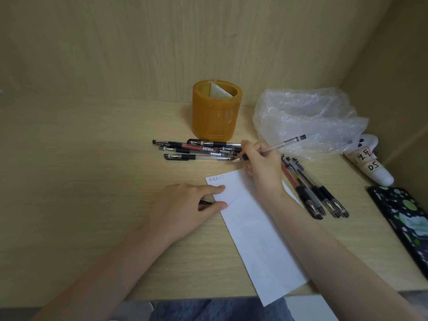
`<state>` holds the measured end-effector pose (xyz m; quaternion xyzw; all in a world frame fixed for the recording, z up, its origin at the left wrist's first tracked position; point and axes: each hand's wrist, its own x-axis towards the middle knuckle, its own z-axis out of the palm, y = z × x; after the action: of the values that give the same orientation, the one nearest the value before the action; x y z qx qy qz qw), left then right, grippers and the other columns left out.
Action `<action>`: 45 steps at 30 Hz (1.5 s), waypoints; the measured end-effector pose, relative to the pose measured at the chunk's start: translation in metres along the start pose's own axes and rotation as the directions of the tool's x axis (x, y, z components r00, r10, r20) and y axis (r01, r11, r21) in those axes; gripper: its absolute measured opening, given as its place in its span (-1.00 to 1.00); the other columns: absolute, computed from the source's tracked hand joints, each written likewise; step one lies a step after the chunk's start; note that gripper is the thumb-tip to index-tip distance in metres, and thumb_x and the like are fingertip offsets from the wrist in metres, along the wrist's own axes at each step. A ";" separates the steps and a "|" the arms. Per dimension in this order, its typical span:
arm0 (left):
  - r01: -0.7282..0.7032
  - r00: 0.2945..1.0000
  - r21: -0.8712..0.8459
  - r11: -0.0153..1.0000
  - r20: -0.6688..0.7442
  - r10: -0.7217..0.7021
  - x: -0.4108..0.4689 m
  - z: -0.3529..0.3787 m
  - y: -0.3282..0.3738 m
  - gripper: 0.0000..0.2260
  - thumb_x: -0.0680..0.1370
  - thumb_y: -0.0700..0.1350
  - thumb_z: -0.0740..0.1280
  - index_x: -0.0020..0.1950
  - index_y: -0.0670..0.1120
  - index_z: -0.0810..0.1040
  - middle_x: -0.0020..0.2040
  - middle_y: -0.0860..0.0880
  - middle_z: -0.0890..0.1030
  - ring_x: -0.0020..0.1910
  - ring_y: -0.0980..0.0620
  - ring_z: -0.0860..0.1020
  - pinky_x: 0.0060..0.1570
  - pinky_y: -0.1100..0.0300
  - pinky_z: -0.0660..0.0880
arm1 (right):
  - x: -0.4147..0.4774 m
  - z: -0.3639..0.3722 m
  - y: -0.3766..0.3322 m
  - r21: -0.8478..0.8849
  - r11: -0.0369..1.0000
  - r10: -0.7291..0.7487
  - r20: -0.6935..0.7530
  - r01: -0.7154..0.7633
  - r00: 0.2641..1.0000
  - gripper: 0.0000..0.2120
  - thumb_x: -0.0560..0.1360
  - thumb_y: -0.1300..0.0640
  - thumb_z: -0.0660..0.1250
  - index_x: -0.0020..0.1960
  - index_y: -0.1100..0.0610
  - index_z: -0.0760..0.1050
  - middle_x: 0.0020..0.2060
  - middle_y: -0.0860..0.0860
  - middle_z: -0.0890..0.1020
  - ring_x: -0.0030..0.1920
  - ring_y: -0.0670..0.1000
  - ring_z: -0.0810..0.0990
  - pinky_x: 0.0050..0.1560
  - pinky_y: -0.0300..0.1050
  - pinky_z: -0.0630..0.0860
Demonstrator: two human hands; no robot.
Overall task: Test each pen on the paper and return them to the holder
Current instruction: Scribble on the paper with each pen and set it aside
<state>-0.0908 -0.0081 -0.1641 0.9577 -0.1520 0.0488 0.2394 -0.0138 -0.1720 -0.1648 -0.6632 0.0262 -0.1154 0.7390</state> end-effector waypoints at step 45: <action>0.017 0.993 -0.676 0.737 0.096 0.066 0.002 -0.026 0.018 -0.36 0.51 -0.19 0.33 0.46 0.13 0.07 -0.07 0.12 0.67 -0.01 0.05 0.58 0.09 0.25 0.43 | -0.039 -0.027 -0.043 -0.051 0.993 0.115 0.380 -0.103 0.918 -0.64 0.49 0.18 0.39 -0.42 0.08 0.35 -0.57 0.01 0.40 -0.55 -0.02 0.31 -0.52 -0.28 0.24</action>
<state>-0.0945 -0.0111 -0.1331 0.8047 -0.1854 -0.0610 0.5607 -0.0628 -0.1947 -0.1297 -0.6815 -0.0795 0.0577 0.7252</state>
